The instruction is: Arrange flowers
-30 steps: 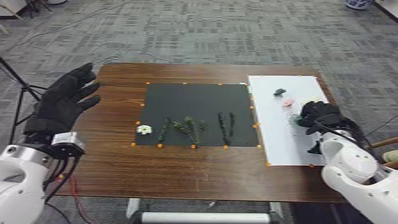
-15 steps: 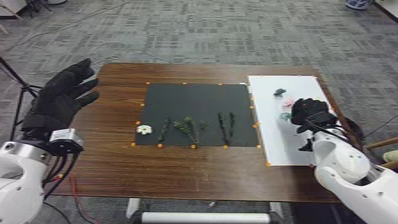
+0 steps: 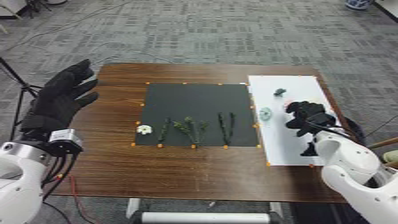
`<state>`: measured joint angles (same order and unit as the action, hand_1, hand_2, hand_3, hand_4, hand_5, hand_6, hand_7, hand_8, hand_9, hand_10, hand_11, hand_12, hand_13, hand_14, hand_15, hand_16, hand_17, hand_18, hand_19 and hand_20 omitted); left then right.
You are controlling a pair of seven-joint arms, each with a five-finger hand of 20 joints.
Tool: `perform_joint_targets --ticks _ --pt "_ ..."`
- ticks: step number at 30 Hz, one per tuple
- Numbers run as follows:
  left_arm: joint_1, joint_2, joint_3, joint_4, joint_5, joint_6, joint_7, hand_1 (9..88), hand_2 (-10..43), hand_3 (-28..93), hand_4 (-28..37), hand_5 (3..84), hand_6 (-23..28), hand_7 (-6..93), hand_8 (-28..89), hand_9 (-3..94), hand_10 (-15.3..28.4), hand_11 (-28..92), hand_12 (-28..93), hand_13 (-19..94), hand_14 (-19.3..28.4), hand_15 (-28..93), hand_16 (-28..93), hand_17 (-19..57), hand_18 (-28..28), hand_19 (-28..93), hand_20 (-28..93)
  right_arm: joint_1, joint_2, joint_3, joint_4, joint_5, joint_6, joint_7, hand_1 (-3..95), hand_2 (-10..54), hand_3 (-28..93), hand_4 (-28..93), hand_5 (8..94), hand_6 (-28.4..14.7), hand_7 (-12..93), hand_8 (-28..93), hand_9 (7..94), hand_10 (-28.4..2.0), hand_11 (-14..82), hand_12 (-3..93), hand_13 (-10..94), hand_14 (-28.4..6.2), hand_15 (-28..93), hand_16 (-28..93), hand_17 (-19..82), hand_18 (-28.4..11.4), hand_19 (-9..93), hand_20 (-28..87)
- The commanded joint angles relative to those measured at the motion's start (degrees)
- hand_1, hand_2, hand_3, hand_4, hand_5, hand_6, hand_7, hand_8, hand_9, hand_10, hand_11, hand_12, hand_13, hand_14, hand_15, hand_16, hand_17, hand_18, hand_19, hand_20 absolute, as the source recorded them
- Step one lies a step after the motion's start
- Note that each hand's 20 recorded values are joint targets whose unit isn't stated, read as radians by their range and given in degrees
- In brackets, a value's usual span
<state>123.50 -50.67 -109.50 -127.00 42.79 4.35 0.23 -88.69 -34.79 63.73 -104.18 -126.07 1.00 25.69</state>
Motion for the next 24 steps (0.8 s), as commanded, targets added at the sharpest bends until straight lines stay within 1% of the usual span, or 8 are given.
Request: perform_joint_targets --ticks 1,5,9,13,16,20,22,24 --pt "0.70 -0.30 -0.35 0.04 -0.30 -0.22 -0.44 23.7 -2.4 68 -28.3 19.9 1.6 20.2 -10 14.5 8.6 18 19 5 11.6 41 -5 -13.0 18.3 37 11 1.91 -1.17 -4.04 -1.34 -0.36 5.76 -1.09 31.9 -9.5 88 -28 43.9 -2.7 24 -14 48.5 -10.0 23.8 21.5 50 -10.2 82 32 24 -21.0 82 63" --pt "0.00 -0.02 0.17 0.35 -0.30 -0.40 -0.61 23.8 -2.2 67 -28.3 19.9 1.6 20.2 -10 14.5 8.5 18 19 5 11.6 41 -5 -13.0 18.2 37 11 4.48 -2.01 -6.26 -0.82 0.07 6.35 -1.45 31.6 -9.5 88 -28 42.4 -3.8 23 -13 47.3 -10.5 21.9 20.9 51 -10.2 82 32 25 -20.9 83 63" --pt "-0.23 0.09 0.28 0.50 -0.34 -0.56 -0.50 23.8 -2.2 67 -28.3 19.9 1.5 20.1 -10 14.5 8.7 18 19 5 11.7 41 -5 -13.0 18.3 37 11 7.20 -2.63 -8.93 -0.11 0.06 5.93 -1.81 31.4 -9.5 88 -28 41.5 -4.4 22 -13 46.0 -11.3 22.2 21.3 50 -10.3 83 31 25 -20.9 83 62" --pt "-0.19 0.13 0.24 0.52 -0.37 -0.57 -0.61 23.8 -2.2 67 -28.3 19.9 1.5 20.1 -10 14.5 8.7 18 19 5 11.6 41 -5 -13.1 18.3 37 11 10.61 -3.19 -13.07 1.76 -0.96 6.82 -0.94 31.4 -9.5 88 -28 41.0 -4.4 22 -12 45.2 -11.4 22.8 21.6 50 -10.4 83 31 25 -20.8 83 62" --pt "-0.55 0.22 0.39 0.68 -0.31 -0.59 -0.63 23.8 -2.1 67 -28.3 19.9 1.6 20.1 -10 14.6 8.7 18 19 5 11.7 41 -5 -13.1 18.2 37 11 12.57 -4.04 -15.01 3.87 -0.56 6.19 -1.06 31.8 -9.5 88 -28 43.7 -2.8 23 -13 46.9 -10.7 23.6 21.6 51 -10.0 83 30 25 -20.7 83 62" --pt "-0.43 0.18 0.18 0.64 -0.35 -0.52 -0.71 23.7 -2.2 67 -28.3 19.9 1.5 20.2 -10 14.6 8.6 18 19 5 11.7 41 -5 -13.1 18.3 37 11 13.89 -4.59 -16.53 5.39 -1.10 3.62 -0.63 33.2 -9.5 88 -28 47.6 -1.0 26 -14 50.9 -9.3 24.8 21.5 52 -9.5 82 30 26 -20.6 84 62" --pt "-0.27 0.13 0.12 0.58 -0.37 -0.48 -0.72 23.6 -2.2 68 -28.3 19.9 1.5 20.2 -10 14.6 8.7 18 19 5 11.6 41 -5 -13.1 18.3 37 11 14.31 -4.59 -17.37 5.81 -1.80 3.46 -0.03 33.7 -9.5 88 -28 48.9 -0.4 27 -15 52.0 -9.3 25.4 21.7 52 -9.2 82 31 26 -20.5 84 62" --pt "-0.13 0.10 0.04 0.49 -0.31 -0.45 -0.69 23.7 -2.1 67 -28.3 19.9 1.5 20.2 -10 14.6 8.6 18 19 5 11.7 41 -5 -13.1 18.3 37 11 14.43 -4.57 -17.74 5.99 -1.69 3.84 -0.13 35.0 -9.5 88 -28 51.3 0.8 29 -15 54.4 -8.7 27.7 22.6 53 -8.8 82 31 26 -20.2 84 62"
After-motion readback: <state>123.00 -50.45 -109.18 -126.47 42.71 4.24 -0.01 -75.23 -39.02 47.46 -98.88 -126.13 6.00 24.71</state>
